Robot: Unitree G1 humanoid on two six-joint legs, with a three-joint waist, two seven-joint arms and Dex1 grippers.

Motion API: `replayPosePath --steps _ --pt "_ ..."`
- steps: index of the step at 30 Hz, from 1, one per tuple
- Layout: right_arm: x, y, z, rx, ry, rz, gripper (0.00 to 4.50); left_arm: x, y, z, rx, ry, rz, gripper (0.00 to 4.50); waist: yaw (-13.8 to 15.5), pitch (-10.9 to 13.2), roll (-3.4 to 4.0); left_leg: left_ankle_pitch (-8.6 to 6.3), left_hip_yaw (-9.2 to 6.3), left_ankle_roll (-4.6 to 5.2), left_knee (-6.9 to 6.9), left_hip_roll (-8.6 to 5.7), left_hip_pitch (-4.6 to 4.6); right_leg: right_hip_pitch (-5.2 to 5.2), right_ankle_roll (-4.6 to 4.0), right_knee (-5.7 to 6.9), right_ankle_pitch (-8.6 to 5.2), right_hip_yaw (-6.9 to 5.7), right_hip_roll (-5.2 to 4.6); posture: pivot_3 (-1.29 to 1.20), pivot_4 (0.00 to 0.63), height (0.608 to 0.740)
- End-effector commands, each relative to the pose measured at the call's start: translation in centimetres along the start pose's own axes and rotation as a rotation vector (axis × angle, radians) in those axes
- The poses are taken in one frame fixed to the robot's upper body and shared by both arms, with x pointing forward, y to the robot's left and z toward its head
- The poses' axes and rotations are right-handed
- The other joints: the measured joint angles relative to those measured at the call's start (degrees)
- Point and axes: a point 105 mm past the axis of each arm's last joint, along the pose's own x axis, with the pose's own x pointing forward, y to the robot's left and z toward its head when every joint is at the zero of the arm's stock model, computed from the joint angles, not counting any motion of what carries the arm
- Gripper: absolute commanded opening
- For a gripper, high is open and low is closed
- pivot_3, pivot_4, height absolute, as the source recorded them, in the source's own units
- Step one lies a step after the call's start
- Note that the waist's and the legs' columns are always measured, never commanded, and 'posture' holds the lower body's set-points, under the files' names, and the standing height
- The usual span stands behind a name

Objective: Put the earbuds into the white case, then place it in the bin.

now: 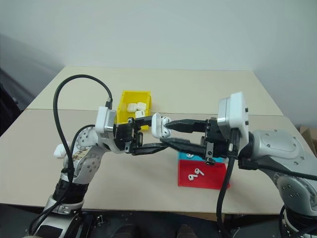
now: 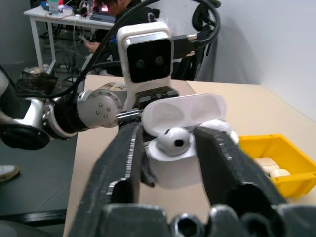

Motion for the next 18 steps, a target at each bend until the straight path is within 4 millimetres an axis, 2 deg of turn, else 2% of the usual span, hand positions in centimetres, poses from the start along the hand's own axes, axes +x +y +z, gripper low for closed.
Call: replayPosePath --steps 1,7,10,12,15,18 --pt "-0.2 0.0 0.6 -0.086 0.009 -0.015 2.85 0.2 -0.2 0.9 0.044 -0.028 -0.015 2.75 -0.04 0.0 0.0 0.0 0.0 0.0 0.0 0.0 0.0 0.0 0.0 0.0 0.0 0.0 0.0 0.0 0.15 0.74" --pt "-1.3 -0.8 1.1 -0.126 0.017 -0.049 2.85 0.0 -0.1 0.8 0.044 -0.023 -0.013 2.75 0.0 0.0 0.0 0.0 -0.01 0.0 0.0 0.0 0.01 0.01 0.0 -0.01 0.0 0.0 0.0 0.0 0.15 0.74" --pt "-2.6 -1.5 2.3 -0.184 0.021 -0.05 2.85 -0.2 0.1 0.5 0.042 -0.004 -0.011 2.75 0.04 0.0 0.0 0.0 0.0 0.0 0.0 -0.01 -0.01 0.02 0.0 -0.05 0.0 0.0 0.0 0.0 0.15 0.74" --pt "-2.8 -1.9 3.3 -0.199 0.017 -0.023 2.85 -0.2 0.3 0.2 0.038 0.008 -0.009 2.75 0.04 0.0 0.0 0.0 0.0 0.0 0.0 -0.02 -0.01 0.03 0.01 -0.05 0.01 0.0 -0.01 0.0 0.15 0.74" --pt "-2.3 -2.6 4.7 -0.198 0.025 0.043 2.23 0.1 0.6 -0.4 0.038 0.026 -0.012 2.75 -0.3 0.0 0.01 0.0 0.03 0.0 0.0 -0.01 0.05 0.03 0.01 -0.02 0.02 0.03 0.0 0.0 0.15 0.74" --pt "-1.8 -3.1 4.9 -0.218 0.066 0.099 1.19 0.4 0.8 -0.9 0.045 0.047 -0.026 2.75 -0.21 0.0 0.01 0.0 -0.03 0.0 -0.02 0.02 0.14 0.11 0.0 -0.03 0.01 0.0 0.05 0.0 0.15 0.74"
